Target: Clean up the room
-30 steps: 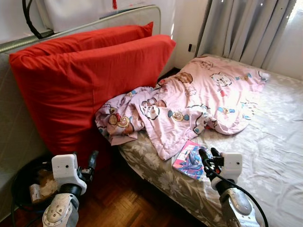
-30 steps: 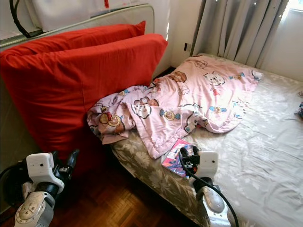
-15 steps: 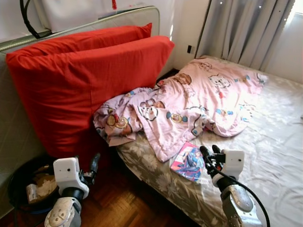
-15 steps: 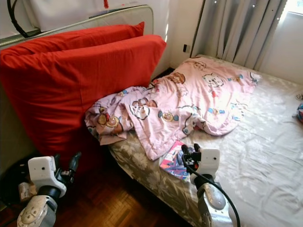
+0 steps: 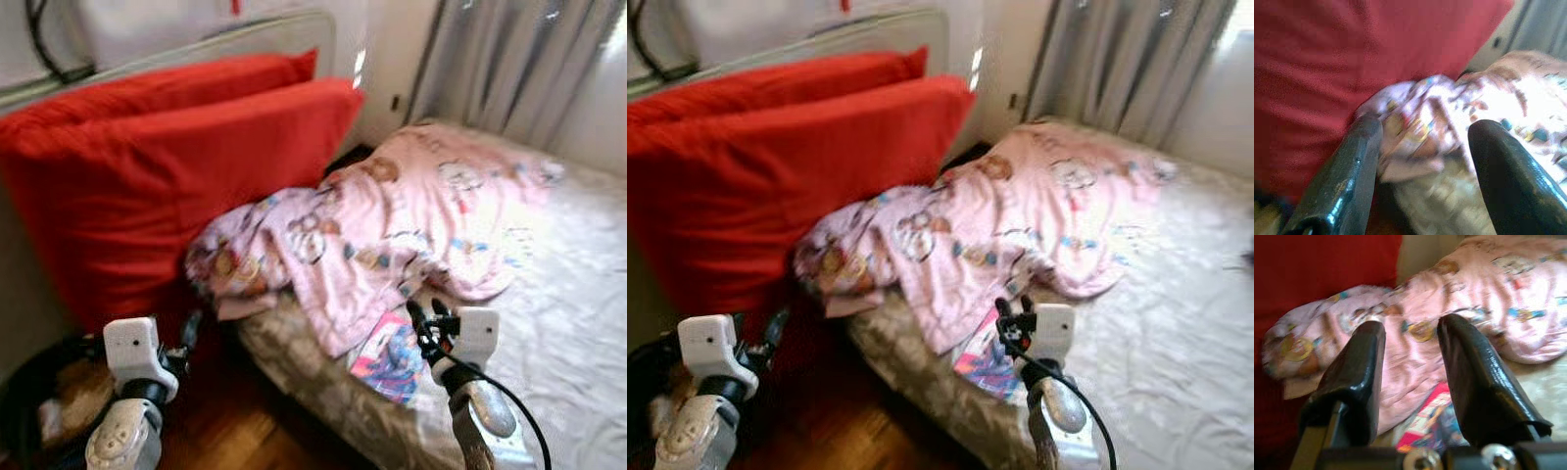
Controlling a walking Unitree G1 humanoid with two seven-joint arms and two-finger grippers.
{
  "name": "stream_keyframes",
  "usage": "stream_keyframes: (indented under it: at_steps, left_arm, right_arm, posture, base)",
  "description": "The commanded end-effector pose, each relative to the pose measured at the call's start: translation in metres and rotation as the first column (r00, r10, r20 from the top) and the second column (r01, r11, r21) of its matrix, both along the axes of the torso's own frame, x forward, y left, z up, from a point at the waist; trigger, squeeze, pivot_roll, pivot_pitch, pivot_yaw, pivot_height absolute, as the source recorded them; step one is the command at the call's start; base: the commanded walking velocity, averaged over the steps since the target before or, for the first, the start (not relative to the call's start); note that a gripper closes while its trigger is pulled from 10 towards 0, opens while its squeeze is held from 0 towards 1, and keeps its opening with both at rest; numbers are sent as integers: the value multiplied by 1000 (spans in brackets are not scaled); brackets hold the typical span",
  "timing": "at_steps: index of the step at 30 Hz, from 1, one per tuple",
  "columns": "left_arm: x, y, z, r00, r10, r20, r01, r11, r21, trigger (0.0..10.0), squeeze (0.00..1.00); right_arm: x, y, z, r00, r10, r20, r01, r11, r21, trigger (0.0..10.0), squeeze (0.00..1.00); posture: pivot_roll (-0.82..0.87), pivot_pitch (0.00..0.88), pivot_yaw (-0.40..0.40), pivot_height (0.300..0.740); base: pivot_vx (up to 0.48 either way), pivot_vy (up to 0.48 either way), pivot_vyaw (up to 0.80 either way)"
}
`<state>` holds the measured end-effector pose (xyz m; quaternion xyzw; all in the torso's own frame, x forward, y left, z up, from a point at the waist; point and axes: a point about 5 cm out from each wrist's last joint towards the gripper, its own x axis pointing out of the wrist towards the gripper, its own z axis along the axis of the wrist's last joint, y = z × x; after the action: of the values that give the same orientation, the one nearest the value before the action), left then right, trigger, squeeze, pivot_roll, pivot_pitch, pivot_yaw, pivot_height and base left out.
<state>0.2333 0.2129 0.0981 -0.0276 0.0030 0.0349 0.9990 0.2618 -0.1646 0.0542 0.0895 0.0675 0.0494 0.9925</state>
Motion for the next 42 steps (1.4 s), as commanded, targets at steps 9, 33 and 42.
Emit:
stream_keyframes:
  at_steps: [9,33,42]
  left_arm:
    - [-5,-4,6,999,-33,-8,33,999,15,10000,0]
    - [6,-4,15,996,-87,-11,87,995,45,10000,0]
    - [2,-8,11,996,-84,-21,85,996,27,10000,0]
  right_arm:
    - [5,4,6,1000,-19,13,19,1000,24,10000,0]
    - [4,13,8,995,-99,29,97,993,64,10000,0]
    - [3,11,7,997,-73,10,73,997,3,10000,0]
  posture:
    - [84,24,-40,740]
    - [82,71,10,740]
    - [80,87,-7,740]
  base:
    - [225,0,0]
    - [0,0,0]
    - [0,0,0]
